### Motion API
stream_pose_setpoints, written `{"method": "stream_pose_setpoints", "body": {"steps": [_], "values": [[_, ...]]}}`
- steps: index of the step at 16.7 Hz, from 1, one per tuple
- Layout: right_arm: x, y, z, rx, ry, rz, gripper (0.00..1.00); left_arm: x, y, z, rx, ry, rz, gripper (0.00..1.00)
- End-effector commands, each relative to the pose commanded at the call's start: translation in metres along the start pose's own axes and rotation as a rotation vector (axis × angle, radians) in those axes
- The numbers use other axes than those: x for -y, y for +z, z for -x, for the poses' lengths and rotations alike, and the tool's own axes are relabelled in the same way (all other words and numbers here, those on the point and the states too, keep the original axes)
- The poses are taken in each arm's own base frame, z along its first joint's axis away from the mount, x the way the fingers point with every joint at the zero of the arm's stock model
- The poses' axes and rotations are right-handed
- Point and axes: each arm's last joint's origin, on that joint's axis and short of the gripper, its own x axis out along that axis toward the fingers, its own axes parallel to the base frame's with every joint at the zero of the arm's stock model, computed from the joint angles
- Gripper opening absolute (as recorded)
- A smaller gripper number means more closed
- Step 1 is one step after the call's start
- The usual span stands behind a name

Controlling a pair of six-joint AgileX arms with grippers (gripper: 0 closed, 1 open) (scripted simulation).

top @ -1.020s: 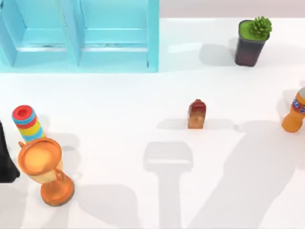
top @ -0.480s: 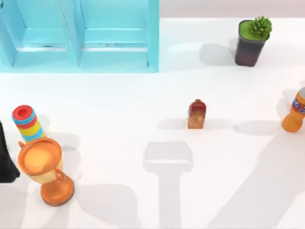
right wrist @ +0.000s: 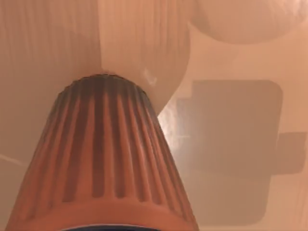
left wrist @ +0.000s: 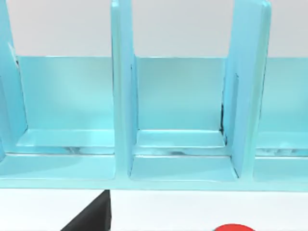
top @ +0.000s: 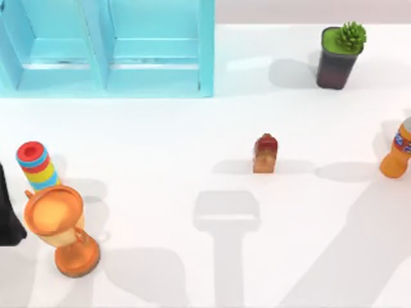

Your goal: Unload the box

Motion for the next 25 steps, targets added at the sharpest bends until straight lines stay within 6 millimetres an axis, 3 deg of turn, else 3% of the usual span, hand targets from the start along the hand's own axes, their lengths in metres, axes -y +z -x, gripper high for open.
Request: {"method": "stream_pose_setpoints", "body": {"steps": [7, 19, 21, 25], "values": [[0.0, 0.0, 0.0, 0.0, 0.0, 0.0, 0.02, 0.0, 0.0, 0.0, 0.0, 0.0, 0.0, 1.0], [-0.001, 0.003, 0.008, -0.003, 0.004, 0.004, 0.0, 0.0, 0.0, 0.0, 0.0, 0.0, 0.0, 1.0], [0.001, 0.007, 0.027, -0.005, 0.006, 0.003, 0.0, 0.0, 0.0, 0.0, 0.0, 0.0, 0.0, 1.0], [0.005, 0.007, 0.086, -0.012, 0.005, -0.008, 0.0, 0.0, 0.0, 0.0, 0.0, 0.0, 0.0, 1.0]]}}
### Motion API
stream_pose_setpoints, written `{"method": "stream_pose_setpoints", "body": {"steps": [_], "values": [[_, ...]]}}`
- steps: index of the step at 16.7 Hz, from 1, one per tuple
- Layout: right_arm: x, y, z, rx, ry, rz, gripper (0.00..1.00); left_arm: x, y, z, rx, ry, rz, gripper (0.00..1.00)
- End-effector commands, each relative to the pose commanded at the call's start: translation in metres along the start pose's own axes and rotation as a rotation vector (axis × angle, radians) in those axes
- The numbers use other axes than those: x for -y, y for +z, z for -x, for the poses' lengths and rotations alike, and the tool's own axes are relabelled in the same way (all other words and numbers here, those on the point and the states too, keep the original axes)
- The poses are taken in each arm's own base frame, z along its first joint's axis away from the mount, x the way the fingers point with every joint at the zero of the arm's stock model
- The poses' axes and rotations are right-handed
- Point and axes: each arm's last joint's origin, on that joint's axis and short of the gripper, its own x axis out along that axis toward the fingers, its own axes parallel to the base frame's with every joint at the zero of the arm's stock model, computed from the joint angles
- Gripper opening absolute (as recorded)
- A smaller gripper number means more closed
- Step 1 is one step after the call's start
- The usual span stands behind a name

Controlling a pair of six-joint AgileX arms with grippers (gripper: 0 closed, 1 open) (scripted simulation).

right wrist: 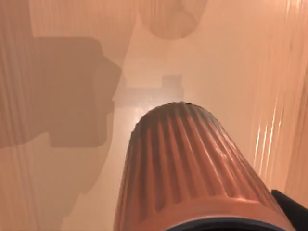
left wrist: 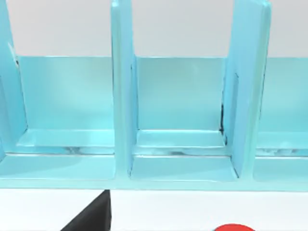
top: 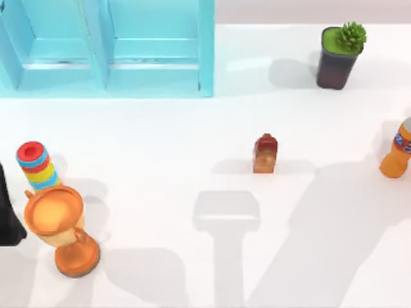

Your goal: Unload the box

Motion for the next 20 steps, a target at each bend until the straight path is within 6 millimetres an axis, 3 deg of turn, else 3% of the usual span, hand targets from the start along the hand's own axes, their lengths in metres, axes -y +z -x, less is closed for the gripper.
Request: {"method": "stream_pose_setpoints", "body": {"steps": [4, 10, 12, 15, 20], "values": [[-0.005, -0.006, 0.041, 0.01, -0.005, 0.005, 0.0, 0.0, 0.0, 0.0, 0.0, 0.0, 0.0, 1.0], [-0.006, -0.006, 0.042, 0.008, -0.003, 0.005, 0.0, 0.0, 0.0, 0.0, 0.0, 0.0, 0.0, 1.0], [-0.018, -0.005, 0.041, 0.005, -0.005, 0.004, 0.0, 0.0, 0.0, 0.0, 0.0, 0.0, 0.0, 1.0], [-0.064, -0.004, 0.04, -0.015, -0.015, -0.003, 0.0, 0.0, 0.0, 0.0, 0.0, 0.0, 0.0, 1.0], [-0.185, -0.022, 0.025, -0.045, -0.049, -0.001, 0.0, 0.0, 0.0, 0.0, 0.0, 0.0, 0.0, 1.0]]}}
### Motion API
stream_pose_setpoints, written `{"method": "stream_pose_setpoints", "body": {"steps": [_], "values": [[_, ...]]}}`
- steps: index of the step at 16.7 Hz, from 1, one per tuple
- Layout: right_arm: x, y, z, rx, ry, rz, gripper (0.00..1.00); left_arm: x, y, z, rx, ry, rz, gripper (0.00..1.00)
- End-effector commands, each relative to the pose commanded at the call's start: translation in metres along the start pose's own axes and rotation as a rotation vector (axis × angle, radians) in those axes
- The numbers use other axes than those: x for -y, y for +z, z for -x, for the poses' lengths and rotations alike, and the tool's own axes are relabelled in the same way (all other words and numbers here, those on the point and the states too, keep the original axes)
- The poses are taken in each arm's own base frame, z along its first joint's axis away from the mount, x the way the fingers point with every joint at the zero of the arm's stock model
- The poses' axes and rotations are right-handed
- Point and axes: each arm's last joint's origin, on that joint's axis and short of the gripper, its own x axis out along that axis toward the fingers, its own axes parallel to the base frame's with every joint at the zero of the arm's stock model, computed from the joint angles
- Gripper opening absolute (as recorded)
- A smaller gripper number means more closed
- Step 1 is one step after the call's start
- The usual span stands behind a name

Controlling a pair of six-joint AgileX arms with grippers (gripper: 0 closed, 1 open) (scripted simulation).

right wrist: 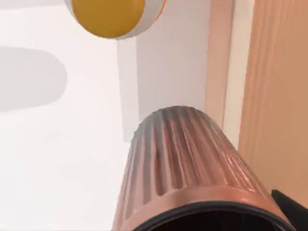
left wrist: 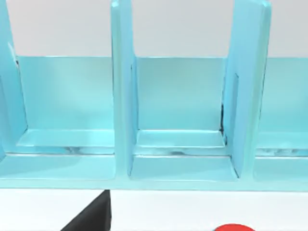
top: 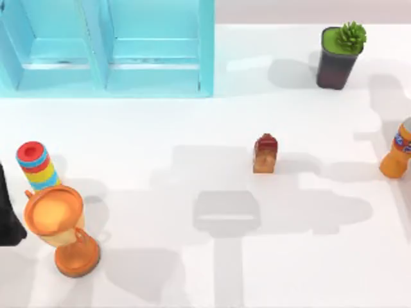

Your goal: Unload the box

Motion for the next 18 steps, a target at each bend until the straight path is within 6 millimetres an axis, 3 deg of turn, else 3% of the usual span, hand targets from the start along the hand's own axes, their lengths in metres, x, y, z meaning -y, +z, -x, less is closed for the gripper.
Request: {"method": "stream_pose_setpoints", "body": {"steps": [4, 6, 8, 11, 18], "values": [[-0.093, -0.028, -0.023, 0.048, -0.011, 0.003, 0.0, 0.0, 0.0, 0.0, 0.0, 0.0, 0.0, 1.0], [-0.127, -0.047, -0.037, 0.067, -0.006, 0.004, 0.0, 0.0, 0.0, 0.0, 0.0, 0.0, 0.0, 1.0], [-0.15, -0.064, -0.051, 0.076, -0.002, 0.003, 0.0, 0.0, 0.0, 0.0, 0.0, 0.0, 0.0, 1.0], [-0.164, -0.08, -0.064, 0.082, 0.003, 0.005, 0.0, 0.0, 0.0, 0.0, 0.0, 0.0, 0.0, 1.0], [-0.165, -0.08, -0.071, 0.075, 0.001, 0.0, 0.0, 0.0, 0.0, 0.0, 0.0, 0.0, 0.0, 1.0]]}}
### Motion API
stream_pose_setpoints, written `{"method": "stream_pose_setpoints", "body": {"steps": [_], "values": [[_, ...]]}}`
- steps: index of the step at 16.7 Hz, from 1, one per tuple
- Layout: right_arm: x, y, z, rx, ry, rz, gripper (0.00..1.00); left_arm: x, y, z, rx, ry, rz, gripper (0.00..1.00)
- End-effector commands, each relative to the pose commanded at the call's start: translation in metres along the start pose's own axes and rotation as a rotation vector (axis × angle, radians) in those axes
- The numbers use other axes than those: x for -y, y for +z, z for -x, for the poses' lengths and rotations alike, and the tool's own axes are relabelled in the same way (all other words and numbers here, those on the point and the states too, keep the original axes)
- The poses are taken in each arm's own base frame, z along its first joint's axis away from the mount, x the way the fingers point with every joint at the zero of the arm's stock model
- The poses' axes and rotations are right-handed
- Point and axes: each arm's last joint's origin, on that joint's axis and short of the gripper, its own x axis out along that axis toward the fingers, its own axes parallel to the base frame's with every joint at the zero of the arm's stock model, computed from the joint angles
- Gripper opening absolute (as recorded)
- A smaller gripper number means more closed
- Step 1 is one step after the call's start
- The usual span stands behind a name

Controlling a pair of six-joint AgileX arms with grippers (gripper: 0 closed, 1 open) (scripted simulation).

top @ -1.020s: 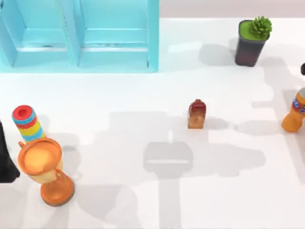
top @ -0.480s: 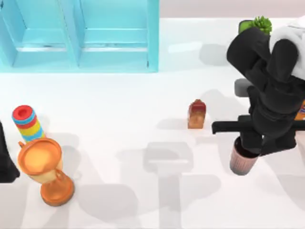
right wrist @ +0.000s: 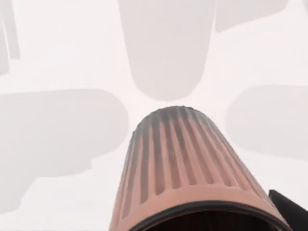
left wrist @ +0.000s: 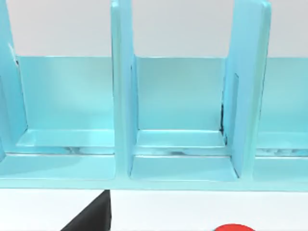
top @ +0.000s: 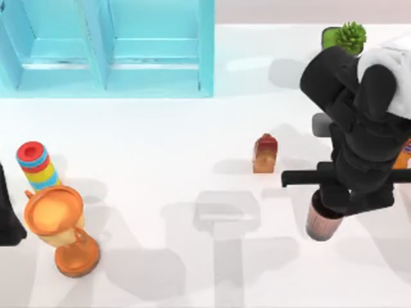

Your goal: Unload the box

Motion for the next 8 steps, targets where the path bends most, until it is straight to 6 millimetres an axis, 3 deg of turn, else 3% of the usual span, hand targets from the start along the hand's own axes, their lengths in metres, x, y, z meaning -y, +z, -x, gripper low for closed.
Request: {"method": "stream_pose_setpoints", "body": {"steps": [5, 8], "values": [[-0.004, 0.0, -0.032, 0.006, 0.002, 0.0, 0.0, 0.0, 0.0, 0.0, 0.0, 0.0, 0.0, 1.0], [-0.005, -0.002, -0.039, 0.008, 0.002, 0.005, 0.0, 0.0, 0.0, 0.0, 0.0, 0.0, 0.0, 1.0]]}}
